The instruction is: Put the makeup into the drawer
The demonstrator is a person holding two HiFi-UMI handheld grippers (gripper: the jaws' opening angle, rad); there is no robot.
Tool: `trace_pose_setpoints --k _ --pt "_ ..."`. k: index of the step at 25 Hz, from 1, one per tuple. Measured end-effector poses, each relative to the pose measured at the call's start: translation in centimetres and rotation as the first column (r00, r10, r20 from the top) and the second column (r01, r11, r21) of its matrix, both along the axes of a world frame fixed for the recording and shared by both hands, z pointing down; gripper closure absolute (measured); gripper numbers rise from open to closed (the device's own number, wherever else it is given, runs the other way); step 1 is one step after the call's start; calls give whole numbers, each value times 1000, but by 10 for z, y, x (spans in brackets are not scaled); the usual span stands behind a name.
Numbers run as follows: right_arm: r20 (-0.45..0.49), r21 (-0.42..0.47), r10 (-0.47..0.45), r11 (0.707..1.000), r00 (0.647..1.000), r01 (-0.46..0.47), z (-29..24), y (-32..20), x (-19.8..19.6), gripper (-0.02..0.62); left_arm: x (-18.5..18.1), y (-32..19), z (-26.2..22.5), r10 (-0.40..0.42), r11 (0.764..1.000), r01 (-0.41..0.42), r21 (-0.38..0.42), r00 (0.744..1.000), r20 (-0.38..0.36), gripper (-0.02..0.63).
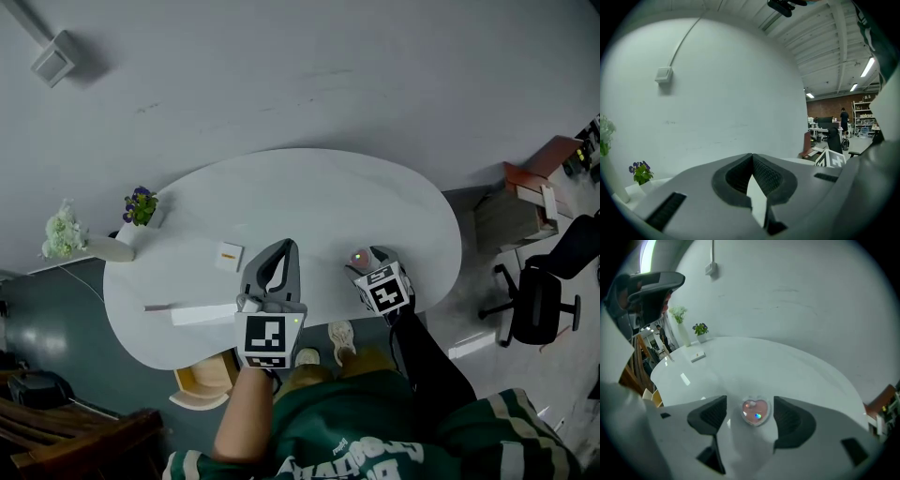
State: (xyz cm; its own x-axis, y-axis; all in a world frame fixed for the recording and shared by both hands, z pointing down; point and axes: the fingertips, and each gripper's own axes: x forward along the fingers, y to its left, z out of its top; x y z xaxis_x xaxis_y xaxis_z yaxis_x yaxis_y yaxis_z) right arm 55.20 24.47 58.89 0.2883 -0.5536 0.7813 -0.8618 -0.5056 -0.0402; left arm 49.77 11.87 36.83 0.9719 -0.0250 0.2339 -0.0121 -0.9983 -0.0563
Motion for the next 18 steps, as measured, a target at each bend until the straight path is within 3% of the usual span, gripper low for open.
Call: trace_pose_setpoints --k 6,7,9,11,14,18 --pt "19 -71 -23 997 1000 25 27 -3 6 266 -3 -12 10 -43 999 42 12 999 31 607" --pt "18 -69 -31 997 999 32 28 -3 6 278 -4 -14 12 -51 999 51 15 998 37 607" --pt "15 -64 -58 996 998 59 29 -3 5 359 -7 -19 15 -72 997 71 14 996 47 606" --pt "17 -59 -78 995 997 79 29 -4 4 360 -8 -23 17 -86 996 86 9 995 50 606" --pt "-8 -35 -96 995 995 96 23 -6 7 360 -8 -24 20 -93 996 92 4 994 59 607" --pt "-107 64 -77 994 991 84 -14 -17 22 360 -8 -26 18 -105 994 105 0 993 60 606"
